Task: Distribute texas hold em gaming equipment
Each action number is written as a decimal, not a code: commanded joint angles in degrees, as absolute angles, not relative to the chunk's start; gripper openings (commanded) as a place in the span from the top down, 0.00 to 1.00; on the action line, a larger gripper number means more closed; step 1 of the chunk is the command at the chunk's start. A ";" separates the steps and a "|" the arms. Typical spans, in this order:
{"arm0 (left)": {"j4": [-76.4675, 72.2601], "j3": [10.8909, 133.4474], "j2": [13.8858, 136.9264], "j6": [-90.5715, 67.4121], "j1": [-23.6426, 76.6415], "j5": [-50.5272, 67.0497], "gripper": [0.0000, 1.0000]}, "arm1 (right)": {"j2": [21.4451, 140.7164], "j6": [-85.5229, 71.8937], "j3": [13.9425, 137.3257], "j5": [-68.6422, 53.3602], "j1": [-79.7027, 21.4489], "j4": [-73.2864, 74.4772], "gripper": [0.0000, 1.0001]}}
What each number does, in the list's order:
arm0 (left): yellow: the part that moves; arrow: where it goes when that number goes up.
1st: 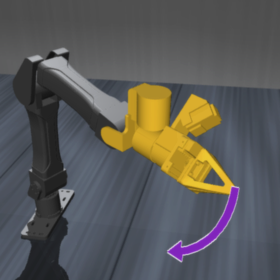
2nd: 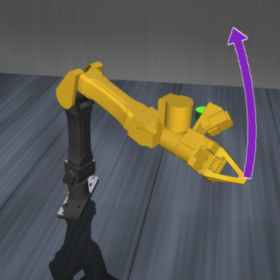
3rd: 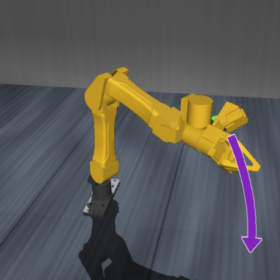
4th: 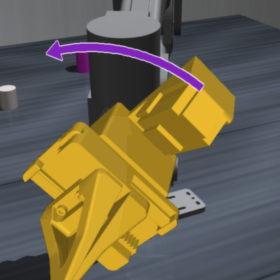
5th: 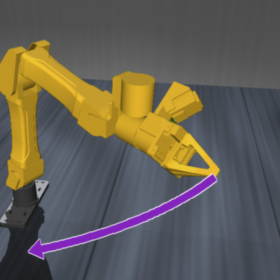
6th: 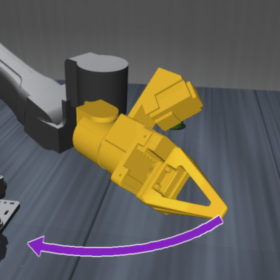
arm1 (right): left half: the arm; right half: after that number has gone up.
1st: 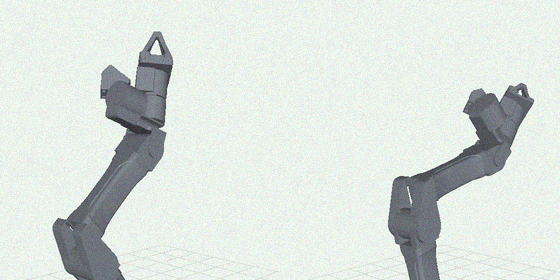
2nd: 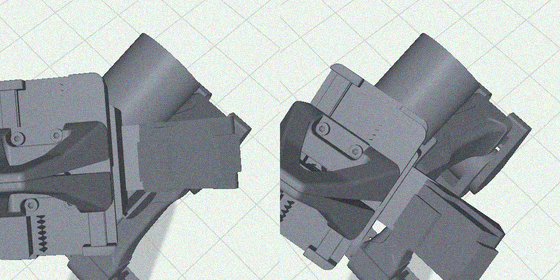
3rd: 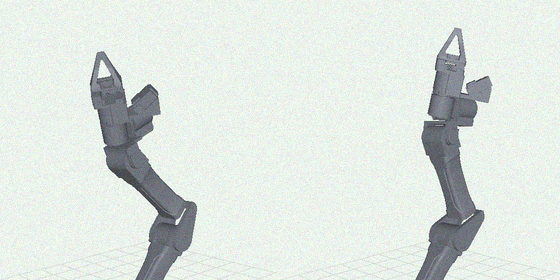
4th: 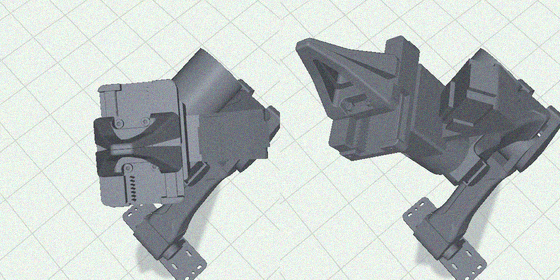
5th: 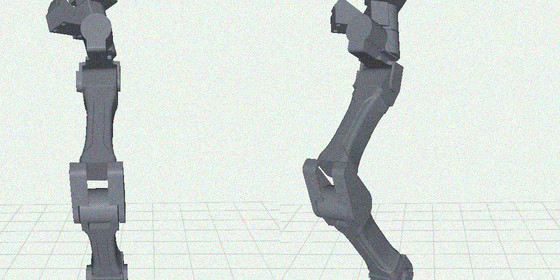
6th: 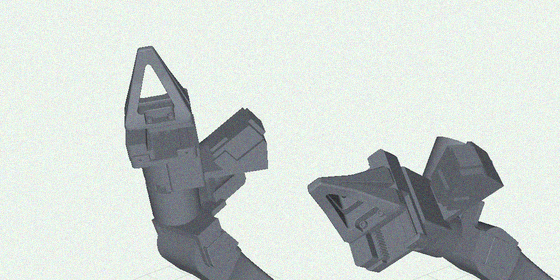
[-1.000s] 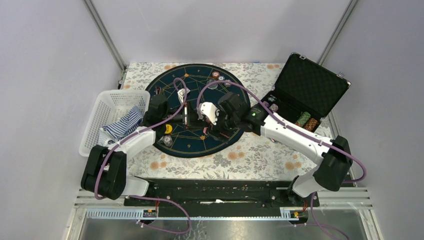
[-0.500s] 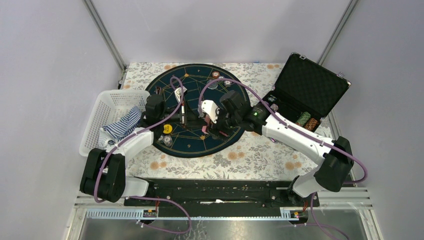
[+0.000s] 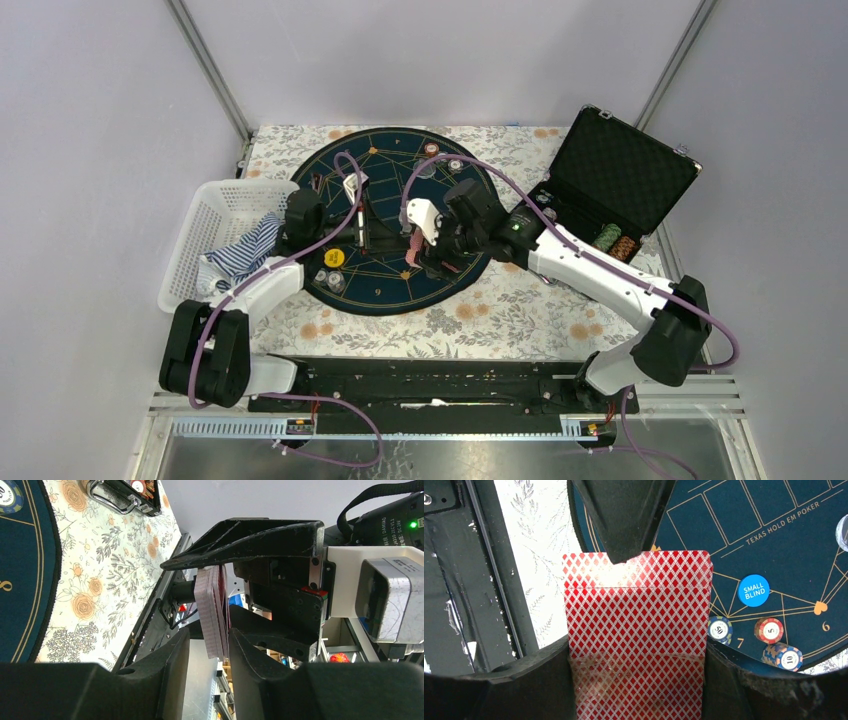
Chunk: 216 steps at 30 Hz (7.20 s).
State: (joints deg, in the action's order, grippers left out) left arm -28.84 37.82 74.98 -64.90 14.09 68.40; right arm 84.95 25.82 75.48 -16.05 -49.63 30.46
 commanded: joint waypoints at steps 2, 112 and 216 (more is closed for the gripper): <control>-29.35 37.81 73.30 -62.12 13.57 68.71 0.61 | 82.36 25.92 76.52 -17.58 -49.01 29.93 0.81; -6.58 46.59 77.26 -47.82 15.66 65.82 0.64 | 87.77 26.09 80.09 -10.98 -50.43 35.11 0.80; 32.55 86.72 121.52 -3.00 26.15 52.29 1.00 | 75.65 22.07 67.45 -26.76 -27.20 25.58 0.91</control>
